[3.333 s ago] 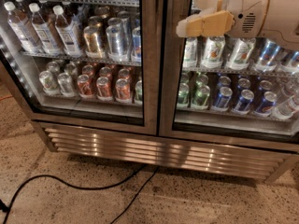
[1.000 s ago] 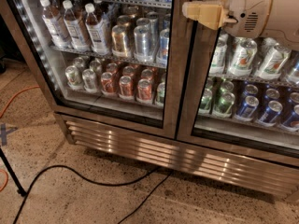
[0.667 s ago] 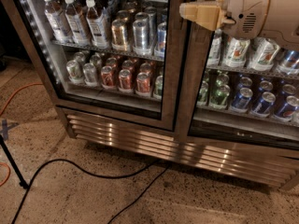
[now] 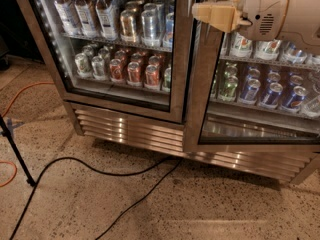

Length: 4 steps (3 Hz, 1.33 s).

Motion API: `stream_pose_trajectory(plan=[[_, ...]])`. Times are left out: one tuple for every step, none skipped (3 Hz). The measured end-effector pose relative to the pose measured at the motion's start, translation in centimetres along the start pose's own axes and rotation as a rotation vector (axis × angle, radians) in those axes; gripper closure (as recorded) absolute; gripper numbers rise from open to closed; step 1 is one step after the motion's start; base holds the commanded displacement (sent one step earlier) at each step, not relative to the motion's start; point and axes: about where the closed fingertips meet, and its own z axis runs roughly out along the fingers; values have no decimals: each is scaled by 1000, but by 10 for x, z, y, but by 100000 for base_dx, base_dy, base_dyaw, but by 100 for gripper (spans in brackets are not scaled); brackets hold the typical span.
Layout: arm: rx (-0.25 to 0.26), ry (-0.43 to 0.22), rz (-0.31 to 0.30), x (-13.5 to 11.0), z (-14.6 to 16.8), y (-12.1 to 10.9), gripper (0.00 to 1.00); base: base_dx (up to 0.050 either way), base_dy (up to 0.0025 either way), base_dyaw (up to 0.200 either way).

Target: Open right fridge door

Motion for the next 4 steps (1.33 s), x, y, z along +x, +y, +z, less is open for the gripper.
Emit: stream_pose_trajectory(plan=[[0,0,0,0,0,0,100,-4999,-5,36],[0,0,0,0,0,0,100,0,0,-19996],[0,0,0,0,0,0,100,-11,17,-20198],[0,0,0,0,0,0,100,16,-29,-19642]])
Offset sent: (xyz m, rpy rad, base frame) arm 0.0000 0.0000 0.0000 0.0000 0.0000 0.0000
